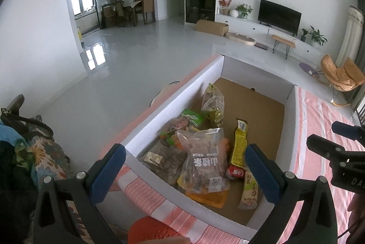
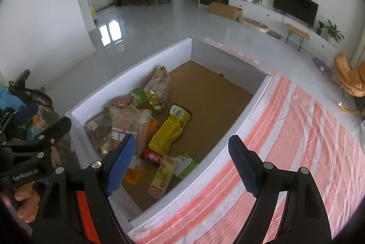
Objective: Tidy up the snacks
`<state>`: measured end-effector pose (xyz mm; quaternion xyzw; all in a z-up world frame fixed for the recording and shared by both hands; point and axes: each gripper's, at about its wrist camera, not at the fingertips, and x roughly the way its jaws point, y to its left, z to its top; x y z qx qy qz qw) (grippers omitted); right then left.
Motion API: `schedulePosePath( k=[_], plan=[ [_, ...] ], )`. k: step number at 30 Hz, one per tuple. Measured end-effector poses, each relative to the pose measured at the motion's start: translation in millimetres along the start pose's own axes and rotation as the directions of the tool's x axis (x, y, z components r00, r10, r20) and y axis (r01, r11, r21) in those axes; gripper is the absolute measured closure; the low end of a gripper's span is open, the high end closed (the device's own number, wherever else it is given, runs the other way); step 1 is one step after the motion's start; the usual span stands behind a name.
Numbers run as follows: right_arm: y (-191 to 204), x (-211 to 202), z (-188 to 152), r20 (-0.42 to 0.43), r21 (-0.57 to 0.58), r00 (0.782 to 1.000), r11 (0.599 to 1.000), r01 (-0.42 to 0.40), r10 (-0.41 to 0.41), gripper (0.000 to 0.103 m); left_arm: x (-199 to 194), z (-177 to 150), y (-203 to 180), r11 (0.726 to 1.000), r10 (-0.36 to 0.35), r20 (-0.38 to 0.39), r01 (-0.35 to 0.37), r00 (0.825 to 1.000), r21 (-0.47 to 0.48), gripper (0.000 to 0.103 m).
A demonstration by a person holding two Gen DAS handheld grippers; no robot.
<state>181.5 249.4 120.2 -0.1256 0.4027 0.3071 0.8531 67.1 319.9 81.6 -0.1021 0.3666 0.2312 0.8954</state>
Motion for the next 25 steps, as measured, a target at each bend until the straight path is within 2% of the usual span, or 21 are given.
schedulePosePath(
  k=[18, 25],
  plan=[
    [-7, 11, -6, -0.032, 0.013, 0.999, 1.0, 0.015, -0.014, 0.017, 12, -2, -4, 1.0, 0.015, -0.006, -0.015, 1.0, 0.027, 0.0],
    [-10, 17, -8, -0.038, 0.019, 0.999, 1.0, 0.016, -0.015, 0.017, 16, -2, -5, 0.999, 0.0, -0.017, 0.001, 1.0, 0.036, 0.0]
  ],
)
